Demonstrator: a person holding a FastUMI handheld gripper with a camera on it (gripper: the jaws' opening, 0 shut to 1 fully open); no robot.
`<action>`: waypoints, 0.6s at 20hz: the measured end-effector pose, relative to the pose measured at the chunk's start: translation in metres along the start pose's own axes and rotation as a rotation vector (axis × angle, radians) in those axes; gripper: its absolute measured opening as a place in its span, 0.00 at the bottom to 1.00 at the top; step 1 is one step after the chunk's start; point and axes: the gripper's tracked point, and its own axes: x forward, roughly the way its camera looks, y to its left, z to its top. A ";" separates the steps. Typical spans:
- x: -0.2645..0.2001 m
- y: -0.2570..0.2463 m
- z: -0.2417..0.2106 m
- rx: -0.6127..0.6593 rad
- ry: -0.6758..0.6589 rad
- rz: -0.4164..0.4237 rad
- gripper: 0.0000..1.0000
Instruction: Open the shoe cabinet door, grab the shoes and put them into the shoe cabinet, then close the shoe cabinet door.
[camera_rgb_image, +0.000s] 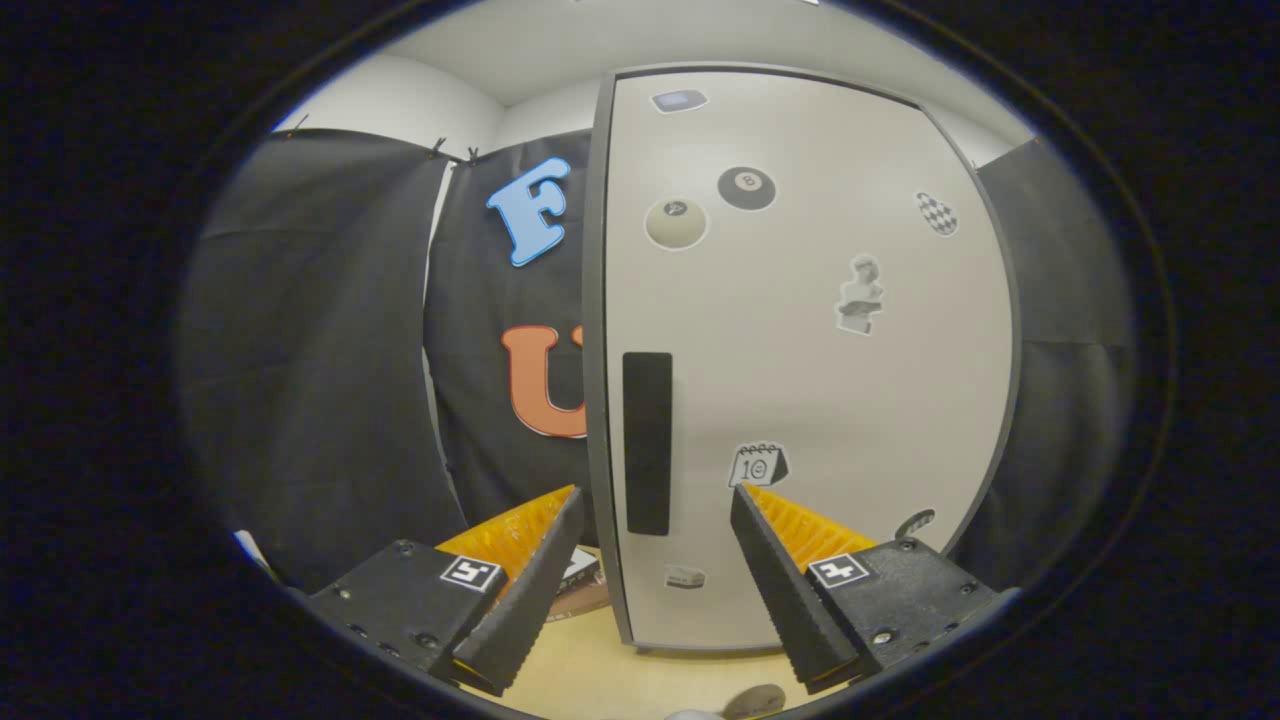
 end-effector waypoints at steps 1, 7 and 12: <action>0.012 0.001 0.001 0.003 0.004 -0.007 0.95; 0.048 -0.010 0.009 0.089 0.032 -0.049 0.73; 0.049 -0.005 0.008 0.046 0.046 -0.024 0.37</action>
